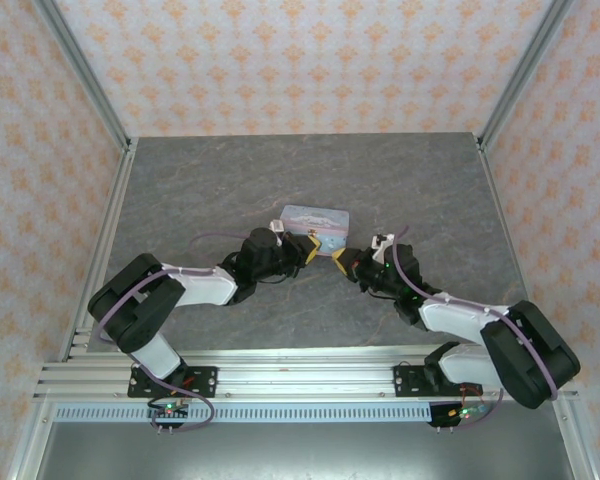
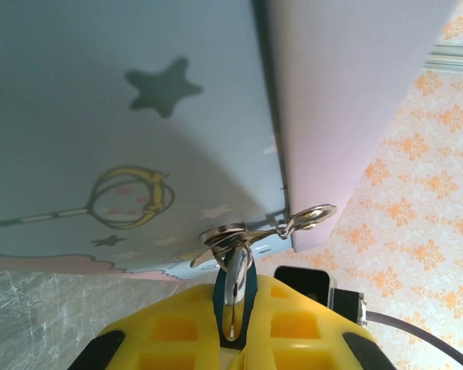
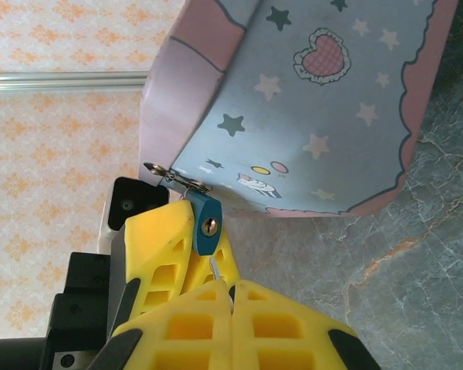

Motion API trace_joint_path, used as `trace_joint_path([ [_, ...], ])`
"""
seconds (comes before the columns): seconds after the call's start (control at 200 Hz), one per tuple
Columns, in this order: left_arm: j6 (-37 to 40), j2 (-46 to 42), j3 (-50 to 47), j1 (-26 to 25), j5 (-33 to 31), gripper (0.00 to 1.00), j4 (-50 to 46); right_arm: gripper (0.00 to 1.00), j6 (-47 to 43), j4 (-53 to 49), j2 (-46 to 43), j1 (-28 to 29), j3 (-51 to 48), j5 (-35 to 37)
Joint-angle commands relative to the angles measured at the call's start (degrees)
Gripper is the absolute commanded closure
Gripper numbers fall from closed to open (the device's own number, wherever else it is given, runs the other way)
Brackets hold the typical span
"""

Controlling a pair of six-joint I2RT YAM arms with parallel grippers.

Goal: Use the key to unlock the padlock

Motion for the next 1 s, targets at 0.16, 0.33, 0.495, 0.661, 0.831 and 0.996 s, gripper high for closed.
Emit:
trace_joint_path([
  [0.16, -0.31, -3.81, -0.33, 0.25, 0.70, 1.00, 1.64, 1.00, 0.84, 2.63, 1.30, 0.45, 2.30, 1.58],
  [0.33, 0.00, -3.85, -0.17, 0.25, 0.66, 1.00, 1.10, 1.00, 0.95, 2.56, 1.80, 0.54, 2.65, 1.71],
  [0.495, 0.08, -3.50, -0.41, 0.25, 0.41, 1.00, 1.09, 1.00, 1.05, 2.44, 2.06, 0.74, 3.23, 1.60],
  [0.661, 0.09, -3.23, -0.69, 0.07, 0.33, 1.00, 1.09, 1.00, 1.04, 2.18, 2.53, 0.73, 3.92, 1.67],
  [0.831, 0.08, -3.06, -0.98, -0.11, 0.31, 1.00, 1.26, 1.00, 1.24, 2.61, 3.50, 1.12, 4.42, 1.82],
  [0.996, 0.08, -3.10, -1.16, -0.19, 0.20, 1.00, 1.26, 1.00, 1.21, 2.87, 4.25, 1.69, 5.05, 2.11],
])
